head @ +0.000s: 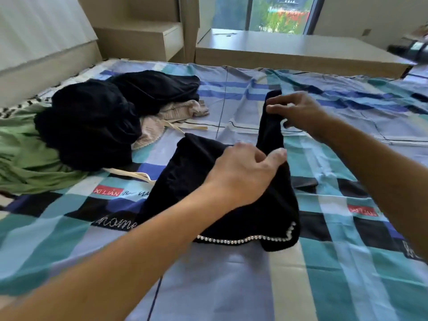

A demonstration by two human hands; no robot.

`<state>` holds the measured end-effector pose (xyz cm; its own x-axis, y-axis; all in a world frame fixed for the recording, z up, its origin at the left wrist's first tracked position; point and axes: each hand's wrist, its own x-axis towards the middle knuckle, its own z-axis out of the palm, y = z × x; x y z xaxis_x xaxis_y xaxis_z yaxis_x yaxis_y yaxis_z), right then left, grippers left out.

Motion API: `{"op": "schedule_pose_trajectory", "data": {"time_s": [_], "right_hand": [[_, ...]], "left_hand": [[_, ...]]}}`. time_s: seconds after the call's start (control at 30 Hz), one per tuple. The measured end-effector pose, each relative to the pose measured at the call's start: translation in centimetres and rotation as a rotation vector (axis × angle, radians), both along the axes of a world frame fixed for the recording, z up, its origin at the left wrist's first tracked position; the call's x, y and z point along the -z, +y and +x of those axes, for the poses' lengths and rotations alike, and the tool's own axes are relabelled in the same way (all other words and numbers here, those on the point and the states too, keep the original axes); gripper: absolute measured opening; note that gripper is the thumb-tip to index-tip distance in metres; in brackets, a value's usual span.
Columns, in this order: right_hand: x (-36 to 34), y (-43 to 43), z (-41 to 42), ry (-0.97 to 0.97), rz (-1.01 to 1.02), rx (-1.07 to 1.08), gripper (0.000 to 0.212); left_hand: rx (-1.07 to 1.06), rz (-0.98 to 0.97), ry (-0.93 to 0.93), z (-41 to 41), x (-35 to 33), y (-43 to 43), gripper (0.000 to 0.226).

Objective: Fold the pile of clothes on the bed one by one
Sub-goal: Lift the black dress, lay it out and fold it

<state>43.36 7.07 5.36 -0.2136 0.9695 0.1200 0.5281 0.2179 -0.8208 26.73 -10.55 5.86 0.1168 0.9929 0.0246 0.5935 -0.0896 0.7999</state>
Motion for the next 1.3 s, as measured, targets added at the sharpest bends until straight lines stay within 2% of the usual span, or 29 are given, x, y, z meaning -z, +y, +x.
{"op": "schedule_pose_trajectory", "data": {"time_s": [0.1,0.2,0.27,0.33,0.4,0.47,0.5,0.57,0.6,0.67,0.7,0.8,0.9,0.97,1.03,1.17,1.23,1.3], "right_hand": [[-1.8,0.9,-7.6,-0.15,0.039,-0.076,0.031],[-0.9,0.9,-13.7,-0.215,0.01,-0.177,0.04],[1.1,0.0,-16.3,-0.256,-0.023,-0.295,0.053],[3.5,-1.0,-17.2,-0.37,-0.025,-0.357,0.072],[5.5,-1.7,-16.4,-0.499,0.008,-0.348,0.075],[7.1,-2.4,-14.8,-0.569,0.054,-0.309,0.071],[7.8,-2.8,-13.8,-0.565,0.061,-0.289,0.069],[10.1,-3.5,-12.0,-0.572,0.046,-0.227,0.067],[11.3,-4.1,-11.2,-0.603,0.018,-0.205,0.066],[13.8,-5.7,-9.9,-0.656,-0.031,-0.182,0.065],[14.8,-6.6,-9.4,-0.663,-0.032,-0.167,0.064],[16.1,-9.1,-8.6,-0.512,-0.027,-0.051,0.067],[14.7,-10.9,-8.3,-0.276,-0.1,0.118,0.07],[13.6,-11.8,-8.1,-0.203,-0.111,0.153,0.07],[12.6,-12.4,-8.1,-0.071,-0.159,0.137,0.069],[11.3,-13.7,-8.2,0.319,-0.486,-0.003,0.065],[11.0,-14.5,-8.1,0.39,-0.592,-0.052,0.067],[11.1,-15.1,-8.0,0.418,-0.6,-0.044,0.067]], "left_hand": [[-0.129,-0.077,-0.099,-5.7,-0.4,0.3,0.049],[-0.27,-0.129,-0.105,-10.8,1.6,0.5,0.044],[-0.332,-0.227,0.035,-14.0,3.9,0.7,0.043],[-0.326,-0.412,0.193,-16.5,6.0,1.0,0.042],[-0.272,-0.502,0.437,-18.0,7.2,1.2,0.043],[-0.271,-0.382,0.725,-18.2,7.5,1.1,0.043],[-0.289,-0.276,0.796,-17.8,7.4,1.1,0.042],[-0.252,-0.043,0.704,-16.5,7.4,1.4,0.042],[-0.159,0.033,0.625,-15.8,7.7,1.5,0.048],[0.041,0.032,0.604,-14.5,9.0,1.6,0.064],[0.104,-0.043,0.643,-14.1,9.9,1.9,0.069],[0.111,-0.226,0.745,-13.9,11.4,2.6,0.075],[-0.064,-0.238,0.718,-13.5,10.5,3.1,0.072],[-0.168,-0.291,0.683,-13.1,9.8,3.4,0.072],[-0.223,-0.347,0.658,-12.9,9.4,3.5,0.077],[-0.247,-0.366,0.719,-12.5,8.9,3.4,0.078],[-0.232,-0.352,0.797,-12.1,8.5,3.2,0.074],[-0.222,-0.325,0.819,-11.7,8.2,3.0,0.072]]}}
